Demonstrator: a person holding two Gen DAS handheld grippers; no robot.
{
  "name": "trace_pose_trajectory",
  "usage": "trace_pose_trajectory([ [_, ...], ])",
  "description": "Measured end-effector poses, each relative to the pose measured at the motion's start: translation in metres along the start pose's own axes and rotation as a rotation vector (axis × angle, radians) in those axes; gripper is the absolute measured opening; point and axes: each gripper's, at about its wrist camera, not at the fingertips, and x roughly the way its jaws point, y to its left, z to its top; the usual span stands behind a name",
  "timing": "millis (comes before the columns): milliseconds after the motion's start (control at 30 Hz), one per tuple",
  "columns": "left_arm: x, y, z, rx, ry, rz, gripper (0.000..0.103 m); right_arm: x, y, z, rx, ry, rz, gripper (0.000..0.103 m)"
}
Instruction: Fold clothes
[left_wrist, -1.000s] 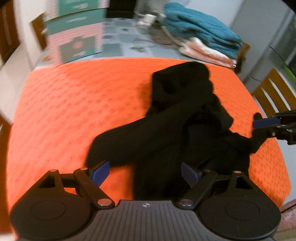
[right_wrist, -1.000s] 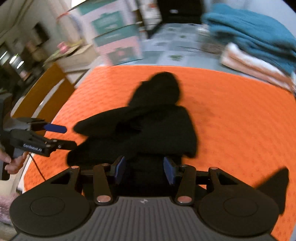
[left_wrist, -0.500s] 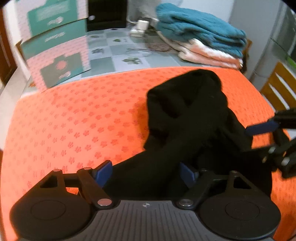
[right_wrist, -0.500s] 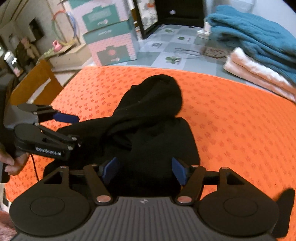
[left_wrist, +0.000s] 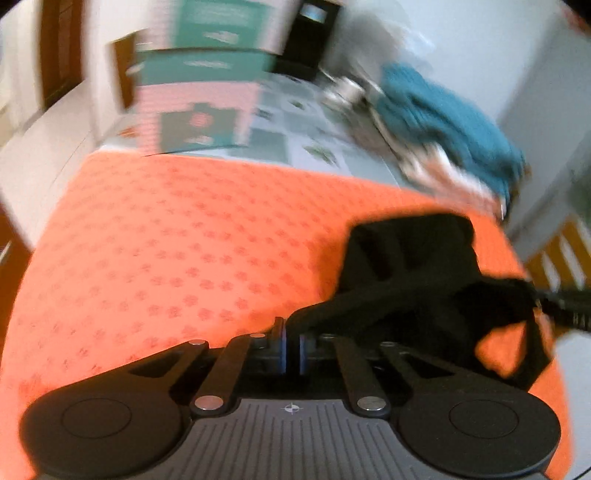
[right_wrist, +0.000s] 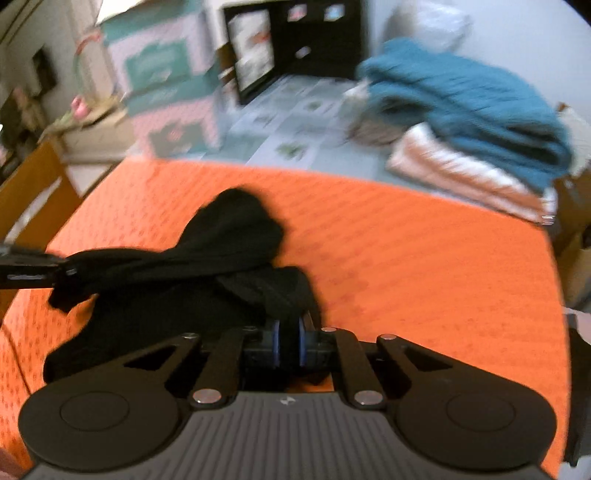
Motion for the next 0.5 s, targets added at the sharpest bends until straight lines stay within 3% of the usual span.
trace_pose_trajectory([
  [100,-0.023,0.022,0.004,-0.109,-0.014,0.024,0.008,-0.027,-0.025,0.006,0.057,-0.057,-0.050,0.011],
  [333,-0.073,0.072,0.001,-0.283,-0.011,0.205,0.008,-0.085,-0.097,0.010,0.204,-0.148,-0.191,0.010],
  [500,-0.083,0.093,-0.016,-0.362,0.036,0.188,0.008,-0.090,-0.136,-0.013,0.302,-0.106,-0.233,0.010],
])
